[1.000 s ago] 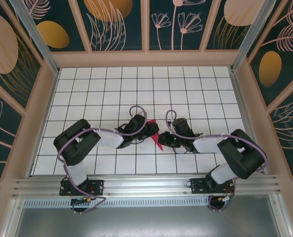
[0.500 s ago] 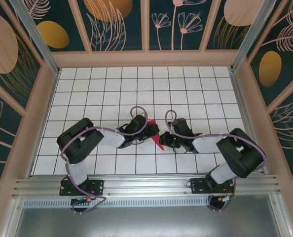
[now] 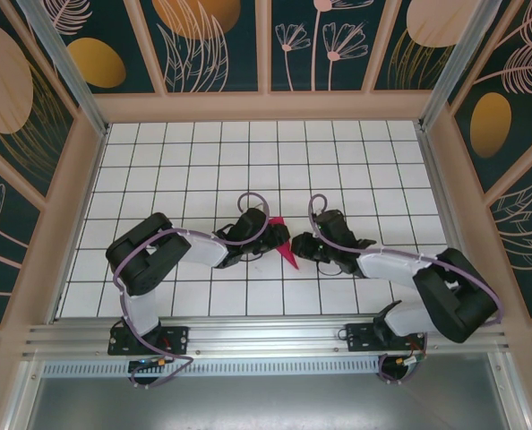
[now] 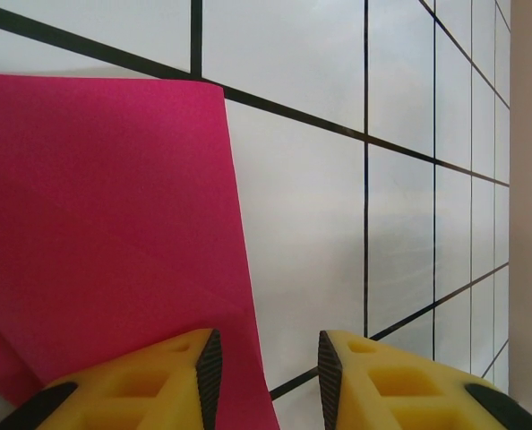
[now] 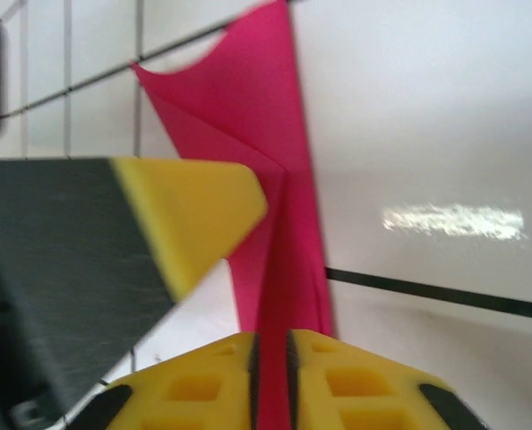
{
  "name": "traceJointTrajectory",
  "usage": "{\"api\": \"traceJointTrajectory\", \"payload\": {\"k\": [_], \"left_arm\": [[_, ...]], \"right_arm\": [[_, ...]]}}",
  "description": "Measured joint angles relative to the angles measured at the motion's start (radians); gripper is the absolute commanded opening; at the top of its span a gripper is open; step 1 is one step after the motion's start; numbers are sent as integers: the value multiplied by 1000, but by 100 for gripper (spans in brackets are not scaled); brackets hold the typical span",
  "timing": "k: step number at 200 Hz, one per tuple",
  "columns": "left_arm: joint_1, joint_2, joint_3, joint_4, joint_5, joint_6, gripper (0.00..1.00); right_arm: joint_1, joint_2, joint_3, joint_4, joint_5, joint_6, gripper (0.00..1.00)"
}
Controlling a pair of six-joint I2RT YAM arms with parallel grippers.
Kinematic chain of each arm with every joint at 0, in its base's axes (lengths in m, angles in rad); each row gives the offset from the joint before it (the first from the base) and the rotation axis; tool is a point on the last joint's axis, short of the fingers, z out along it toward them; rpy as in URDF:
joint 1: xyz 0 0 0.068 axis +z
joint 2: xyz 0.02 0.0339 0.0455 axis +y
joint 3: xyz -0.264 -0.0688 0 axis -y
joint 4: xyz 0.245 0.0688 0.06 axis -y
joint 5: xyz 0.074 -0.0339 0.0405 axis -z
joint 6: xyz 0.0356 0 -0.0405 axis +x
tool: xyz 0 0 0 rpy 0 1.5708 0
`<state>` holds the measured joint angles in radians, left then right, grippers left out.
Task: Fold a paper plane with a square sheet of paper (pick it up from the middle)
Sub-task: Fold the wing for the fifth time at the center of the table.
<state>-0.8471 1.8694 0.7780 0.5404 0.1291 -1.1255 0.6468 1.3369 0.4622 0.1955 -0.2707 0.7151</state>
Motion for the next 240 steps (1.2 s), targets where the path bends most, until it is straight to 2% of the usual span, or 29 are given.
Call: {"api": "traceJointTrajectory", "payload": {"k": [31,88,134,183,206,240], "left_arm": [[0,4,2,6,5,0,36],[1,11,10,8,17,0,36],[1,11,10,8,20,0,36],[1,17,15,9,21,0,36],[1,17,15,9,21,0,35],[1,18,16,9,21,0,35]], "right_arm": [[-1,-4,0,14,-55,12,4],[-2,101,1,55,-165,16,3],[-5,119,3,47,-148,9,3],[3,92,17,-1,-129,-26,12],[9,35,27,-21,-123,-56,10],[24,32,33,-21,-157,-86,10]]}}
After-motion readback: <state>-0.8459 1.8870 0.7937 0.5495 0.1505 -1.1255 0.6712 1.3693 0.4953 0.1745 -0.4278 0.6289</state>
